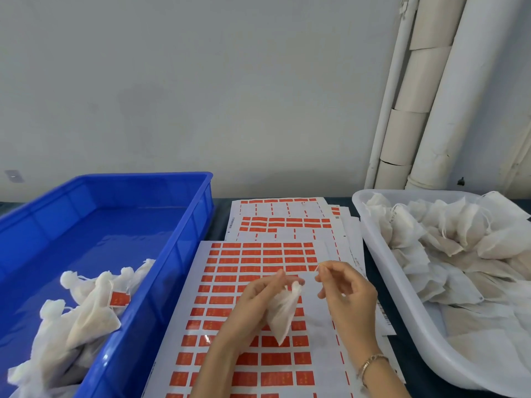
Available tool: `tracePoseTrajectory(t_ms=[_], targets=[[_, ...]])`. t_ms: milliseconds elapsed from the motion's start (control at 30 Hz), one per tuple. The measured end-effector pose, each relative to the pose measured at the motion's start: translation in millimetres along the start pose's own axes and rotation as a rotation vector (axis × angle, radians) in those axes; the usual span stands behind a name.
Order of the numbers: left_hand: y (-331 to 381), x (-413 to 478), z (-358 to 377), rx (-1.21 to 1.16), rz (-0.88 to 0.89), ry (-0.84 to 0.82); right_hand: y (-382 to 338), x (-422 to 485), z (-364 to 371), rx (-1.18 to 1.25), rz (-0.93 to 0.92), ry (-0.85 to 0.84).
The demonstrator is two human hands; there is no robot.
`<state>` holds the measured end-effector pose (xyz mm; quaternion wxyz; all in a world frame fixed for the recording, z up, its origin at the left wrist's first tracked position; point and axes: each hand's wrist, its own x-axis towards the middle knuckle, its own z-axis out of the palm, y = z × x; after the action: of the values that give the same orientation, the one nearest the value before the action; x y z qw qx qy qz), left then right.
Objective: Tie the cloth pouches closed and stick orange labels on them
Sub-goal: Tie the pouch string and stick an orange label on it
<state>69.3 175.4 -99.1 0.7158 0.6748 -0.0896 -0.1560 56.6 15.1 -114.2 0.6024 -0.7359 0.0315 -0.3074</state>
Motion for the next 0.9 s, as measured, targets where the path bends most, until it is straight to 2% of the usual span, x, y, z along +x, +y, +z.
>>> tracePoseTrajectory(t_ms=[133, 267, 367, 433, 500, 600, 767, 900], targets=[[2.4, -1.8, 5.1, 0.095, 0.065, -0.086, 1.7, -0.1, 3.9, -0.035, 0.028, -0.128], [0.0, 2.0, 2.3, 0.041, 0.119, 0.059, 6.3, 13.9, 2.6, -0.113, 0.095, -0.162], [-1.1, 5.3, 1.9, -0.008, 0.083, 0.15, 16.4, 36.8, 1.0, -0.314, 0.212, -0.127], [-3.3, 7.8, 2.1, 0.023, 0.07, 0.198, 22.9, 47.3, 2.4, -0.474, 0.28, -0.169], [-6.6, 10.8, 3.4, 0.076, 0.061, 0.23, 26.9, 51.7, 7.7, -0.532, 0.293, -0.211], [-11.7, 14.7, 4.7, 0.105, 0.028, 0.272, 31.0, 54.3, 16.6, -0.484, 0.319, -0.238], [-16.3, 18.6, 6.3, 0.065, 0.021, 0.308, 32.6, 59.2, 11.5, -0.205, 0.363, -0.135], [-18.1, 21.0, 6.2, 0.083, 0.042, 0.359, 31.8, 63.9, 1.6, -0.11, 0.421, -0.203]])
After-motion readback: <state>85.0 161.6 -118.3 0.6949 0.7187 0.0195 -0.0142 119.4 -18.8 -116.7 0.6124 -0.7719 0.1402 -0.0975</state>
